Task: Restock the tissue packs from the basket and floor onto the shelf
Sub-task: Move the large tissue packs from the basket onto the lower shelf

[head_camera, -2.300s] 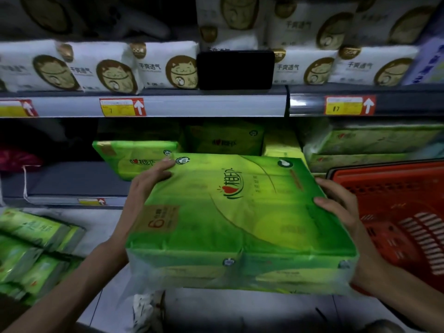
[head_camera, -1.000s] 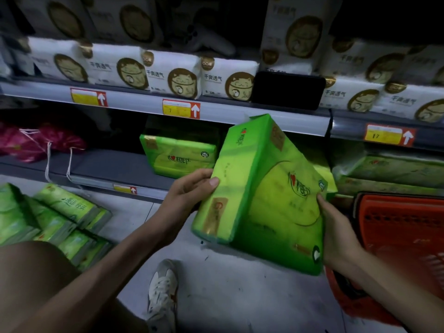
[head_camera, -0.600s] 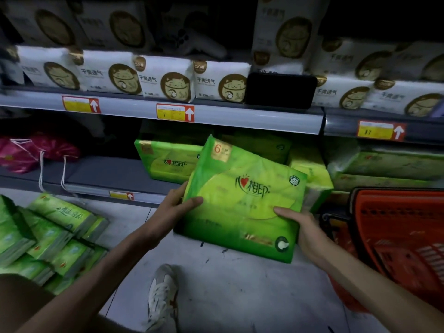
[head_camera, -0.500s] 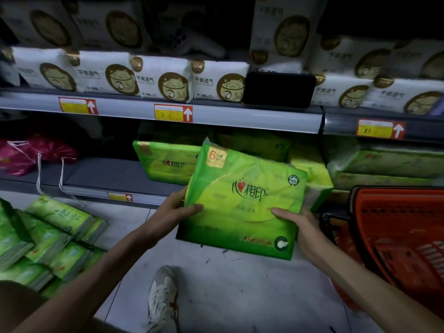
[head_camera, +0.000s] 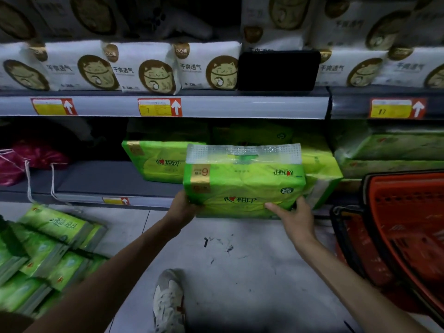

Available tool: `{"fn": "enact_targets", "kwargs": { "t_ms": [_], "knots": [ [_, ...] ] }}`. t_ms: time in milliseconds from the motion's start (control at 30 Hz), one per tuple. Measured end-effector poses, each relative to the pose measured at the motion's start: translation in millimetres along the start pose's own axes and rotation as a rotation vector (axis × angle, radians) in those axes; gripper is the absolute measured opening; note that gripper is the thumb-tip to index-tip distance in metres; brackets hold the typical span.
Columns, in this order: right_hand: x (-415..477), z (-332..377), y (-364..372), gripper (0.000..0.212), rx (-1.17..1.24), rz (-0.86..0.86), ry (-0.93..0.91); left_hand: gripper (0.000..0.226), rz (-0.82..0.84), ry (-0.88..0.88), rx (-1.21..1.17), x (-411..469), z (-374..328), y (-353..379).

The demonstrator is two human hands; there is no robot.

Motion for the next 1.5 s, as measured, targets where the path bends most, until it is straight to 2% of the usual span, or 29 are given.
{"fn": "enact_targets", "kwargs": {
  "t_ms": [100, 233, 433, 533, 633, 733, 800, 1067, 1200, 1300, 1400, 1500],
  "knots": [
    [23, -2, -6, 0.055, -0.073, -0.044, -0.029, 0.041, -0.017, 0.026, 0.016, 22, -8, 13],
    [43, -23, -4, 0.059, -0.110, -0.092, 0.036, 0.033, -0.076, 0.062, 0.022, 51, -15, 27],
    [45, -58, 6, 0.063, -0.139, -0.105, 0.100, 0.025, -0.143, 0.000, -0.086, 78, 7, 43],
    [48, -52, 7, 0.057, -0.269, -0.096, 0.063, 0.024, -0.200, -0.008, -0.098, 85, 14, 44],
    [49, -33, 7, 0.048, -0.457, -0.124, 0.055, 0.020, -0.189, -0.002, -0.109, 77, 4, 46],
    [50, -18, 8, 0.046, -0.649, -0.080, 0.122, 0.031, -0.160, -0.003, -0.088, 74, 0, 49],
    [51, -14, 11, 0.045, -0.683, -0.028, 0.170, 0.039, -0.140, -0.012, -0.088, 72, 1, 51],
    [18, -29, 25, 0.043, -0.239, -0.134, 0.299, 0.046, -0.045, -0.029, -0.196, 67, 9, 55],
    [2, -59, 38, 0.059, 0.137, -0.141, 0.473, 0.037, -0.038, -0.117, -0.384, 64, 21, 57],
    [-3, -75, 43, 0.039, 0.420, -0.209, 0.591, 0.037, -0.037, -0.271, -0.540, 64, 43, 67],
    [2, -83, 51, 0.024, 0.665, -0.218, 0.638, 0.025, 0.039, -0.315, -0.575, 68, 54, 83],
    [8, -90, 57, 0.025, 0.741, -0.211, 0.668, 0.023, 0.097, -0.341, -0.650, 71, 55, 93]
  ]
}}
Point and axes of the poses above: each hand's wrist, its own x-axis towards the middle knuckle, its own y-axis out of the palm, z = x × y, the point moved 8 cm from there along x, towards the middle knuckle, and after that the axes turned 15 degrees about -y, right-handed, at the moved point
